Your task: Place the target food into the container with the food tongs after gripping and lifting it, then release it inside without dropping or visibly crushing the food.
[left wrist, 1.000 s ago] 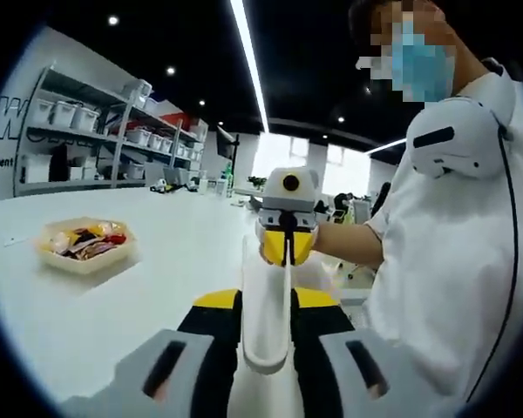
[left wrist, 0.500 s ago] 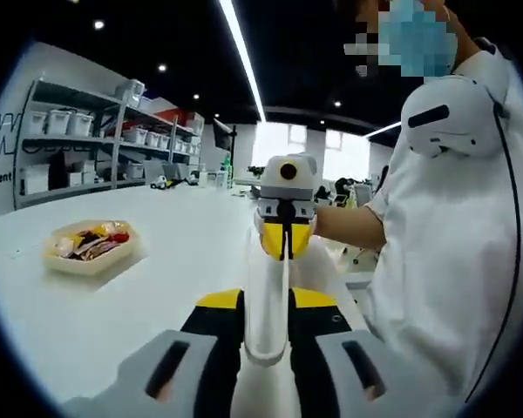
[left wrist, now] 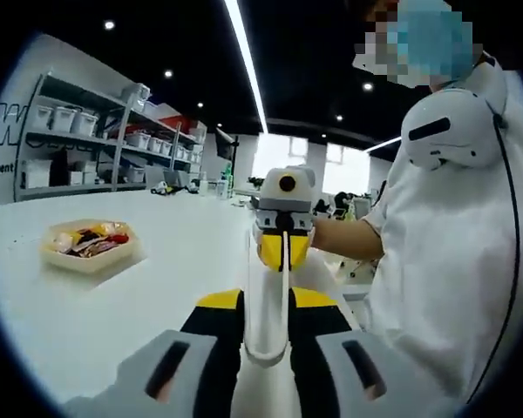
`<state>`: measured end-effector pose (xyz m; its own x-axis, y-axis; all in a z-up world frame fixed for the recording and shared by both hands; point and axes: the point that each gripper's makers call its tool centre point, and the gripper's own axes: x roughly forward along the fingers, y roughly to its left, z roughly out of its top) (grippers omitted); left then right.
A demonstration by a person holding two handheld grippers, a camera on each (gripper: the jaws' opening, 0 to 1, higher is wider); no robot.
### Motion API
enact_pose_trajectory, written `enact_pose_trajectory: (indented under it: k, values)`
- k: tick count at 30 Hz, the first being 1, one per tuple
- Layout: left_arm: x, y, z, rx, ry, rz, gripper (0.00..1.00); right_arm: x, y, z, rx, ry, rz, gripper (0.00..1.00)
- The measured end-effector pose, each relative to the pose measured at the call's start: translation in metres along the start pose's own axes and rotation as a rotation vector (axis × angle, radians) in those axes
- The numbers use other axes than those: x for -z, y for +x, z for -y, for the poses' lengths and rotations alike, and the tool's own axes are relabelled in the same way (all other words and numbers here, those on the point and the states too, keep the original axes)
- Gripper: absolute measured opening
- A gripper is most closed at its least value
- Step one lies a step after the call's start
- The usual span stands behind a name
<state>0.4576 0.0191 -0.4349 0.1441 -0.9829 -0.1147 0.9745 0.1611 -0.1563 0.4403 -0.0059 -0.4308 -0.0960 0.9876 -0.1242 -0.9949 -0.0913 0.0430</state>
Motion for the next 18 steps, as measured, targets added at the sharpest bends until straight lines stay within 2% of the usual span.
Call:
enact_pose_trajectory:
  k: [11, 18]
  values:
    - [0.008, -0.004, -0.003, -0.032, 0.094, -0.112, 0.20, 0.006, 0.004, 0.003, 0.014, -0.029, -0.033, 0.00]
    - [0.013, -0.005, -0.009, -0.044, 0.116, -0.161, 0.19, 0.010, 0.001, 0.005, 0.035, -0.033, -0.041, 0.00]
